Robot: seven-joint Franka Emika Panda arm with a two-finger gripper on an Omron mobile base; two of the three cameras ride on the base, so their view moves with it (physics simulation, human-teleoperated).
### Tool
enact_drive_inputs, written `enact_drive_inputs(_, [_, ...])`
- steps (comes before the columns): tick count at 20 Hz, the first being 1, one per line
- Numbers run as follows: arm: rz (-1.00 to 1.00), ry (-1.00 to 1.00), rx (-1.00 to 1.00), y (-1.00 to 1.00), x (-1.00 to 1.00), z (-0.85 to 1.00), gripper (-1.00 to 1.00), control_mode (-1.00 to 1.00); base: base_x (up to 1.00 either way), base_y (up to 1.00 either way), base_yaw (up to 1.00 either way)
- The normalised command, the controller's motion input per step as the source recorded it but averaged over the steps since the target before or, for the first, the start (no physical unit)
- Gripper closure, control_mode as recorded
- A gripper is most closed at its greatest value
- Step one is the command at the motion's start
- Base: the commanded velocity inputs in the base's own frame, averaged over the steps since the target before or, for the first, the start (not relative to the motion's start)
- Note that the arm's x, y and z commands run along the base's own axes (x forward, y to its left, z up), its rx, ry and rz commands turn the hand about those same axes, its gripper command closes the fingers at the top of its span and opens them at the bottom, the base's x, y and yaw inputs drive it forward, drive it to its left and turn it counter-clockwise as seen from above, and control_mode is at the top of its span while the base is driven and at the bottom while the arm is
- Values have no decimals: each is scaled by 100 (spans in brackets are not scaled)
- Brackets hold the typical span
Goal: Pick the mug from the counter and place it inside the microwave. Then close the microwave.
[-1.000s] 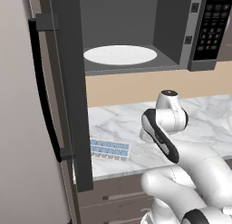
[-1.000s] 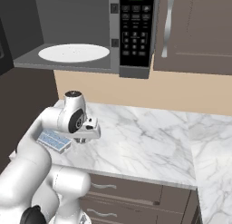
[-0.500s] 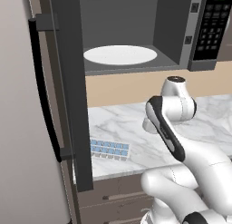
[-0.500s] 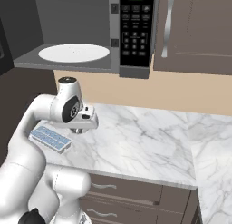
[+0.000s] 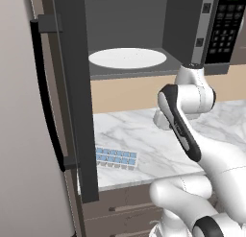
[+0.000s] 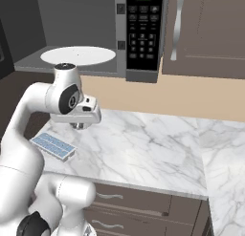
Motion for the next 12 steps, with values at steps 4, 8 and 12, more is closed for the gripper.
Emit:
enact_drive_inputs(4, [-1,0,0,11,0,45,100,-100,0,0,0])
enact_drive_inputs(8, [-1,0,0,7,-4,24,100,-100,0,0,0])
enact_drive_inputs(12, [0,-4,0,7,-12,20,100,-100,0,0,0])
